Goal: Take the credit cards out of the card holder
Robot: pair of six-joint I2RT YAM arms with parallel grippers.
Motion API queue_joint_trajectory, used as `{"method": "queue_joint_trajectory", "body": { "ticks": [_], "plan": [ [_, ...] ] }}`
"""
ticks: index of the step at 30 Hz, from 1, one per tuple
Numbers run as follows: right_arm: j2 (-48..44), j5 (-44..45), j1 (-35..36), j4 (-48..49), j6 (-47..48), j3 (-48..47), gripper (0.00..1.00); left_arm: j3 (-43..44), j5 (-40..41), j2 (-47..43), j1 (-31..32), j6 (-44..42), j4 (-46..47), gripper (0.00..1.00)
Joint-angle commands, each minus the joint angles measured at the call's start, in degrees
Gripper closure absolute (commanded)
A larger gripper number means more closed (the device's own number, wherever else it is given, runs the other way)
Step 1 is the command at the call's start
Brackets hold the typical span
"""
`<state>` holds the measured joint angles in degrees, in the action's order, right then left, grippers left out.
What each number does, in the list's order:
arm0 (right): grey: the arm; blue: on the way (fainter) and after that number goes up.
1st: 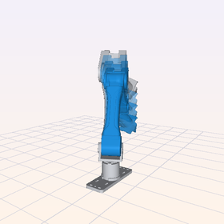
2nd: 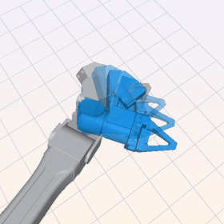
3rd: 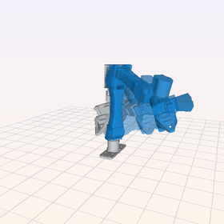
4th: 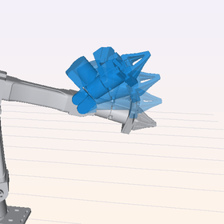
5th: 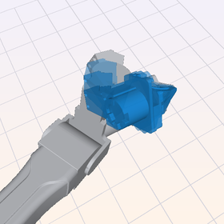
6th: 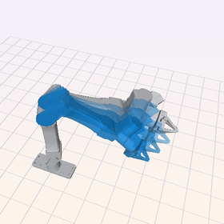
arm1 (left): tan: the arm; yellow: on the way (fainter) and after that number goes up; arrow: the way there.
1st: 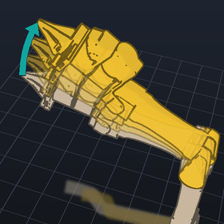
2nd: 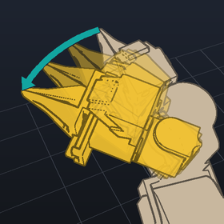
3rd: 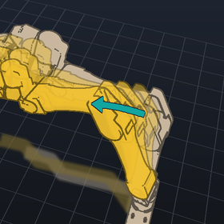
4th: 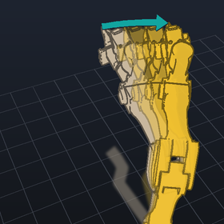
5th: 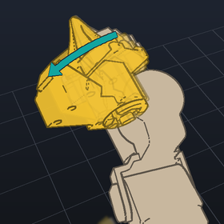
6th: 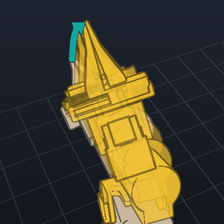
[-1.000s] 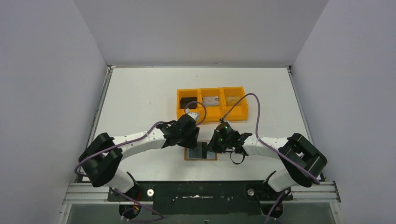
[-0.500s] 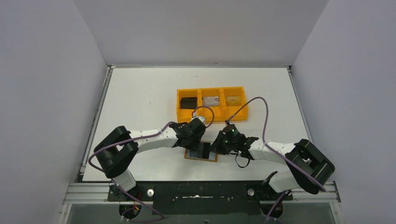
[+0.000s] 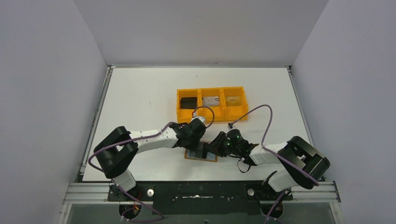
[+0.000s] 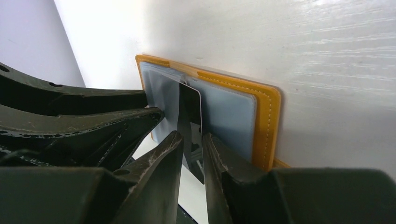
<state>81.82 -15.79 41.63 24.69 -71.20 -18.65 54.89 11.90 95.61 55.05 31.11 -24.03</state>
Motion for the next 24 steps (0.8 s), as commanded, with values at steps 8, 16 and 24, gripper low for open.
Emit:
{"method": "queue_joint_trajectory", "body": {
  "ticks": [8,16,24],
  "plan": [
    [0.8,2.1,0.7,9.8,-2.5,3.0,0.96,-3.4,-1.7,3.2,1.1,0.7,-1.6,0.79],
    [-6.3,5.1,0.3,3.7,-2.3,4.9,1.0,-4.0,-0.7,1.6,1.1,1.7,-1.5,0.79],
    [-13.2,7.3,-0.3,-6.2,-0.2,4.5,1.0,-1.7,1.2,-1.7,0.9,2.6,-2.9,0.71]
  ]
}}
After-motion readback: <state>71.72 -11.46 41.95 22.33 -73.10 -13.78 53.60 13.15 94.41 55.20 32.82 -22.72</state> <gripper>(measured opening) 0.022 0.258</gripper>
